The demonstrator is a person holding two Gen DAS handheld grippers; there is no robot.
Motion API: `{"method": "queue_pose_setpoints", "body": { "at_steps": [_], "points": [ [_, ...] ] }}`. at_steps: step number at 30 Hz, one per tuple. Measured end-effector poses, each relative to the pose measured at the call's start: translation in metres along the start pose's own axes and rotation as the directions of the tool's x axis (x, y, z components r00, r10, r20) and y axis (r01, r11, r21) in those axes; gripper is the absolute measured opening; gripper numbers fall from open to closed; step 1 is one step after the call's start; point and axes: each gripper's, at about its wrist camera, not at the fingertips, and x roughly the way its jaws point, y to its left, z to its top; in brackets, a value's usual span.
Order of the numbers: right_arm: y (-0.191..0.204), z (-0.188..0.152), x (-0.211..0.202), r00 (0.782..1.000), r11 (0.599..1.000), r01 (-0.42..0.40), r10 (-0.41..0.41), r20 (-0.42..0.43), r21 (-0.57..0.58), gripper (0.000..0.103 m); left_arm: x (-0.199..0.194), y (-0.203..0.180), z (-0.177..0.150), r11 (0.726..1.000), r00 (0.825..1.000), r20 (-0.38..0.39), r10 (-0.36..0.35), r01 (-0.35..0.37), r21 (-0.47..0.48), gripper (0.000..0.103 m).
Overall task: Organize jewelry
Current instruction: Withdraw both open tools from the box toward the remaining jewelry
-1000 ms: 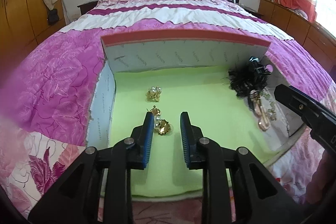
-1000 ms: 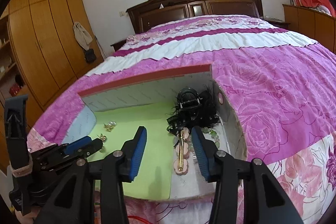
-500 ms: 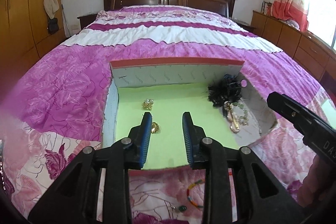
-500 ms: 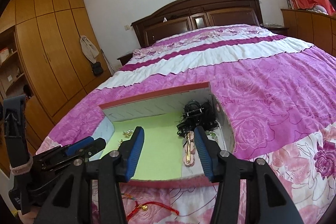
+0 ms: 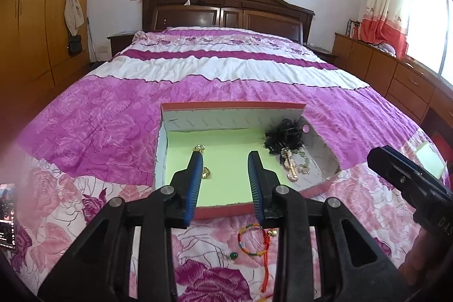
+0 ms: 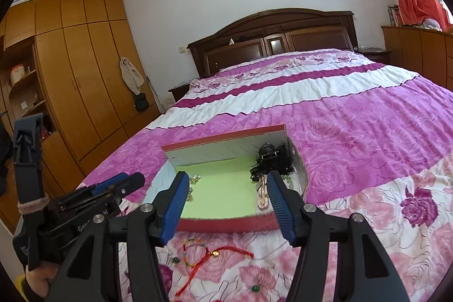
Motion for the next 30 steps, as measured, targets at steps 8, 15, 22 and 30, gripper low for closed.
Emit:
{"method": "queue_pose_setpoints", "body": {
  "at_steps": [8, 15, 22, 30],
  "points": [
    [0.010, -0.006, -0.037, 1.000, 1.000, 0.001, 0.000, 0.025, -0.030, 0.063, -0.025, -0.004, -0.008, 1.000, 1.000, 0.013, -0.022, 0.022, 0.016, 0.028],
    [0.007, -0.019, -0.051, 1.000, 0.999, 0.021, -0.021, -0.002, -0.027, 0.063, -0.028, -0.005, -0.019, 0.999, 0.999, -0.024, -0.031, 0.032, 0.031, 0.029],
    [-0.005, -0.041, -0.049, 0.997, 0.999, 0.052, -0.053, -0.064, -0.008, 0.063, -0.020, -0.001, -0.036, 0.999, 0.996, -0.087, -0.031, 0.033, 0.020, 0.029],
    [-0.017, -0.063, -0.029, 0.984, 0.997, 0.076, -0.074, -0.160, 0.006, 0.063, -0.003, 0.003, -0.057, 0.999, 0.983, -0.179, -0.035, 0.037, 0.010, 0.029]
  ]
}}
